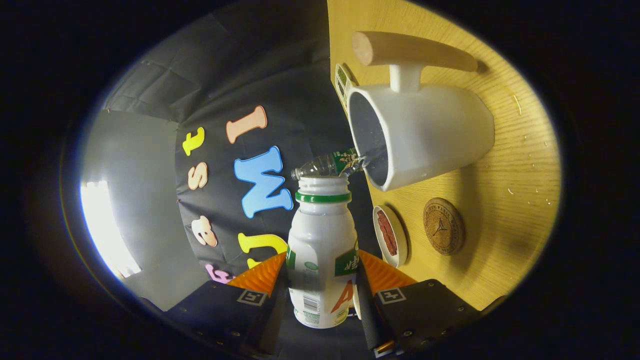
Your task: Take the bottle from table, then pour the juice into the cup, finally place the bottle on the coaster
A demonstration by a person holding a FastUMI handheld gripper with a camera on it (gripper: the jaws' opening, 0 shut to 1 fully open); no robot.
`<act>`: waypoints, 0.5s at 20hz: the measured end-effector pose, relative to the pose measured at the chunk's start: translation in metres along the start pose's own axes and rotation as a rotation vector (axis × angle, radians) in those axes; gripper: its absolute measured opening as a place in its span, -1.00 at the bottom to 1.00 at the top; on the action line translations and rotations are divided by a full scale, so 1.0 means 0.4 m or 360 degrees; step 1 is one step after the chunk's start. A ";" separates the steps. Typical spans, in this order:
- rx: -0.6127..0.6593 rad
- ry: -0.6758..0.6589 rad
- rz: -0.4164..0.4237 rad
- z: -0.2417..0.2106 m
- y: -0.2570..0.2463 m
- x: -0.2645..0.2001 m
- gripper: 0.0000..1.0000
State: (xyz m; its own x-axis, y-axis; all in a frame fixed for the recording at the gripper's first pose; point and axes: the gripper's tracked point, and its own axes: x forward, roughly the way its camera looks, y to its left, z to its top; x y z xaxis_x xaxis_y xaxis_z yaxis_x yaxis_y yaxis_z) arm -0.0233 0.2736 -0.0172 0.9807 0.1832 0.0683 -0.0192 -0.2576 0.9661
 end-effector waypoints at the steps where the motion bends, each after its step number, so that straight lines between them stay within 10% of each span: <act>1: 0.0021 -0.0009 0.0010 0.002 0.003 0.000 0.30; 10: 0.0105 -0.0053 0.0055 0.008 0.001 -0.005 0.30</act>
State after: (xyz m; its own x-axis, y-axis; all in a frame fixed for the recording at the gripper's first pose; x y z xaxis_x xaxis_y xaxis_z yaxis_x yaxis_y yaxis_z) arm -0.0248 0.2702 -0.0176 0.9856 0.1420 0.0921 -0.0413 -0.3255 0.9446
